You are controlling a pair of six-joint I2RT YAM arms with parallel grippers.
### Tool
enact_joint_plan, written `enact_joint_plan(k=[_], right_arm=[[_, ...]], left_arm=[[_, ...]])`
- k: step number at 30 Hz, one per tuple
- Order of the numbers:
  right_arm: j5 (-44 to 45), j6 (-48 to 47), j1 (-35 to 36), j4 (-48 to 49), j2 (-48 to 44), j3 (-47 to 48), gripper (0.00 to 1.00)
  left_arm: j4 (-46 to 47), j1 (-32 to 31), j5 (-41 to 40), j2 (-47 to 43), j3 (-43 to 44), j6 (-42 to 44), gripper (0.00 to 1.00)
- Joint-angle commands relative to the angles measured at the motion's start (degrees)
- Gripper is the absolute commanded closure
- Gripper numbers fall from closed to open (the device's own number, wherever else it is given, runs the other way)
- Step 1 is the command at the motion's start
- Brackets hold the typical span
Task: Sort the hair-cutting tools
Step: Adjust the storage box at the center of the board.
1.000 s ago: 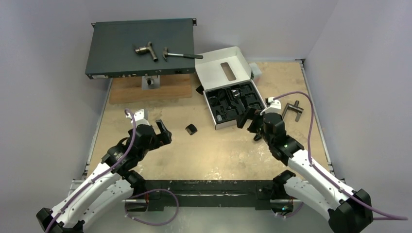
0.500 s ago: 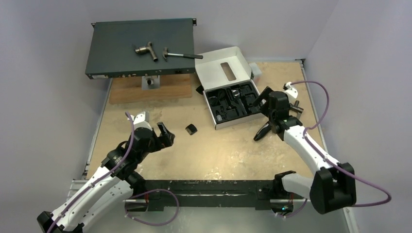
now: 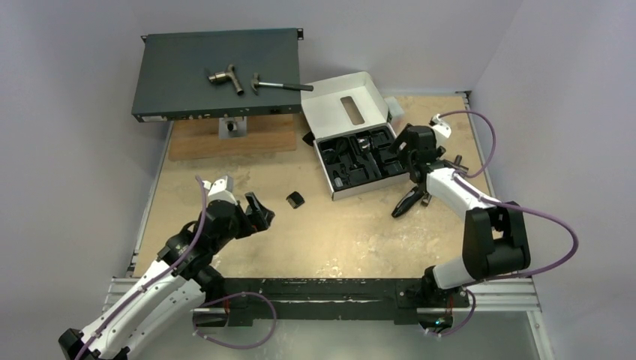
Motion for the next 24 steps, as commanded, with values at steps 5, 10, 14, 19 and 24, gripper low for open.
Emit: enact_joint_plan(k=[5, 10, 14, 19, 24], right_arm=[[-4.32, -2.17, -3.19, 4.27, 1.05, -0.29, 0.27], [-6.57, -2.01, -3.29, 5.62, 1.17, -1.12, 0.28], [-7.53, -1.66, -3.42, 6.14, 1.76, -1.47, 0.29], [-7.56, -1.25, -3.65, 6.83, 2.83, -2.04, 0.30], [-9.56, 0.36, -3.65, 7.80, 3.73, -3.37, 0.33]], left_arm=[[2.74, -0.25, 1.61, 1.46, -1.16, -2.76, 0.04], [4.41, -0.25, 3.33, 2.59, -1.98, -4.05, 0.04], [4.99, -0.24, 3.93, 3.37, -2.02, -4.82, 0.05], [5.08, -0.25, 4.56, 3.76, -2.05, -5.56, 0.06], [5.08, -0.27, 5.47, 3.95, -1.82, -5.86, 0.06]])
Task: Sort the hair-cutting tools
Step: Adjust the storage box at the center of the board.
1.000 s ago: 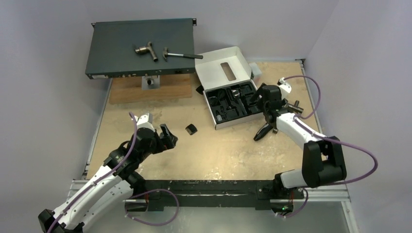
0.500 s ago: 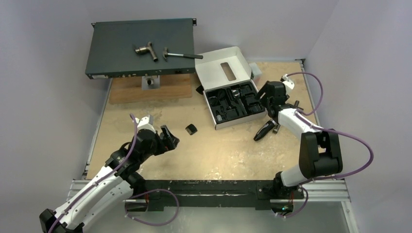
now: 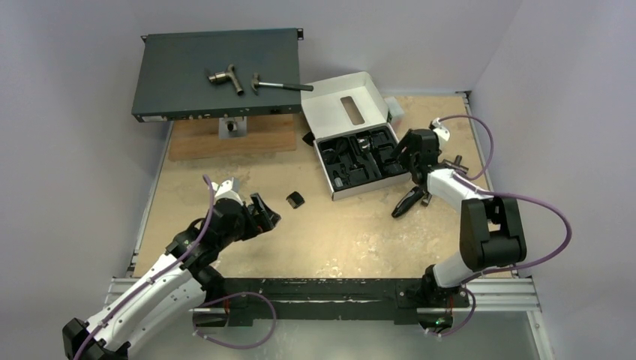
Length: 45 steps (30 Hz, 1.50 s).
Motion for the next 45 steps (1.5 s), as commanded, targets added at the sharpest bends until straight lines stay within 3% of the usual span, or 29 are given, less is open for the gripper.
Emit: enact_joint_plan(k=[1, 20, 28, 36, 45], right_arm=[[-2.26, 1.55, -0.32, 2.91, 0.23, -1.79, 0.33], [-8.05, 4.03, 3.01, 5.60, -6.11, -14.00, 0.36], [-6.76, 5.66, 9.85, 4.54, -8.65, -13.48, 0.39], [-6.69, 6.08, 12.27, 4.04, -8.89, -13.81, 0.43], [-1.72, 2.53, 12.68, -2.92, -19.47, -14.61, 0.26]], left_arm=[[1.84, -0.26, 1.43, 0.18, 0.29, -1.09, 0.06], [2.98, -0.26, 4.66, 2.74, 0.31, -2.06, 0.08], [2.99, -0.25, 4.80, 3.31, 0.42, -2.99, 0.09], [2.49, -0.25, 4.87, 2.18, -0.46, -3.74, 0.10], [1.48, -0.26, 4.78, -0.23, -0.46, -2.66, 0.10]])
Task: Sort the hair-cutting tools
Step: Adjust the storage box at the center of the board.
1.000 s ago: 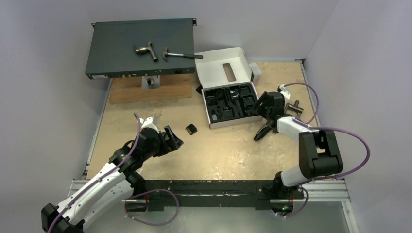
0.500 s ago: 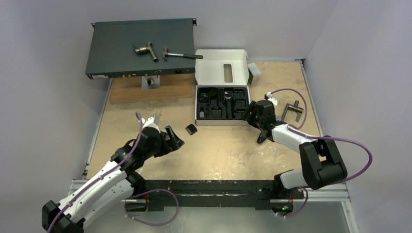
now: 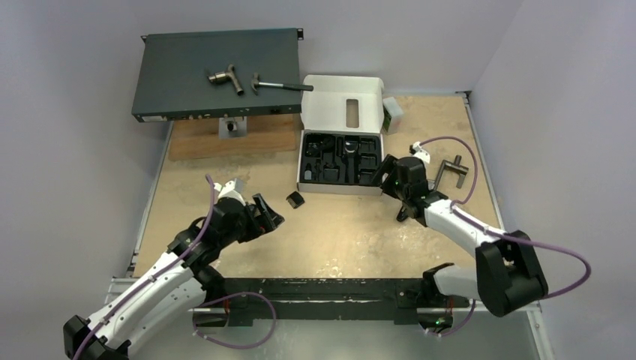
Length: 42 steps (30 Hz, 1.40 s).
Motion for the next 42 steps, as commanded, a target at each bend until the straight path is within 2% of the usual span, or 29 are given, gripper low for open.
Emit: enact_joint_plan(k=[1, 6, 11, 17, 21, 25, 27, 42], right_arm=[[3.97, -3.00, 0.21, -4.00, -7.11, 0.73, 0.26], [0.03, -7.23, 1.86, -3.69, -6.98, 4.72, 0.33], [8.07, -11.29, 8.53, -7.44, 0.45, 12.53, 0.35], [15.21, -13.44, 12.09, -9.33, 7.20, 18.22, 0.33], [13.39, -13.63, 13.11, -7.37, 10.12, 19.93, 0.37], [12.06, -13.81, 15.20, -6.22, 13.77, 22.15, 0.48], [10.17, -13.47, 15.54, -4.81, 14.36, 21.39, 0.51], [2.57, -12.54, 16.09, -0.02, 17.83, 16.05, 0.47]], left_arm=[[0.36, -0.27, 0.15, -2.01, -0.44, 0.44, 0.10], [-0.77, -0.26, -1.37, -2.82, -0.55, 0.69, 0.10], [-1.19, -0.25, -0.83, -2.53, -0.75, 0.02, 0.11], [-2.41, -0.32, -1.99, -4.14, -1.16, -0.68, 0.11], [-2.05, -0.25, -2.09, -3.59, -1.44, -0.97, 0.11], [-1.09, -0.25, -1.59, -2.37, -1.36, -0.98, 0.11], [-0.74, -0.25, -1.45, -2.09, -1.36, -0.89, 0.11], [1.10, -0.31, -0.22, -1.44, -2.99, -1.11, 0.11]])
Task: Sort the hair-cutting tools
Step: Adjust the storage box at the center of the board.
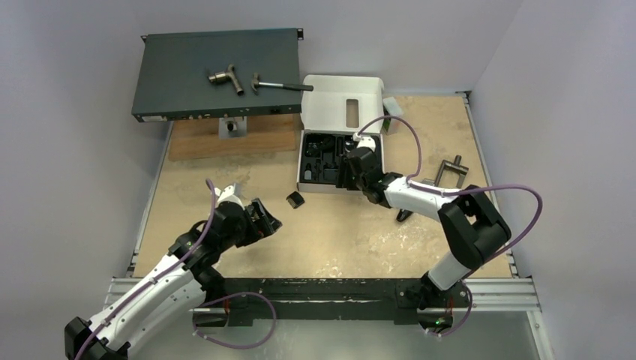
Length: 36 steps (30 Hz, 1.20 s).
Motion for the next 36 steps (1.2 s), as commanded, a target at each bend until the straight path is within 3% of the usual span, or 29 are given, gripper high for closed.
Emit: enact_joint_plan(k=[1, 11, 20, 24, 29, 32, 36], right_arm=[[-2.42, 0.38, 0.36, 2.47, -0.74, -2.41, 0.47], [-2.52, 2.86, 0.52, 3.03, -8.05, -13.66, 0.46], [-1.36, 3.35, 0.52, -0.27, -16.96, -17.77, 0.45], [-0.25, 3.78, 0.46, -6.76, -23.36, -13.85, 0.37], [12.45, 6.48, -0.94, -23.18, -34.27, -7.37, 0.26], [14.21, 10.42, -5.70, -29.95, -38.62, -8.37, 0.24], [12.08, 13.21, -14.28, -31.74, -42.45, -12.24, 0.24]], left_arm=[[2.62, -0.26, 0.90, 0.14, -0.54, -0.81, 0.11], [1.82, -0.25, 0.65, -0.47, -0.38, -0.81, 0.11], [0.52, -0.25, -0.50, -1.44, -0.17, -0.82, 0.11], [0.31, -0.29, -0.62, -1.48, 0.09, -0.71, 0.11], [1.04, -0.27, -1.27, -1.44, 0.10, -0.80, 0.10], [2.17, -0.27, -1.56, -0.95, -0.33, -1.40, 0.10], [4.29, -0.29, -1.36, -0.84, -1.47, -2.43, 0.10]])
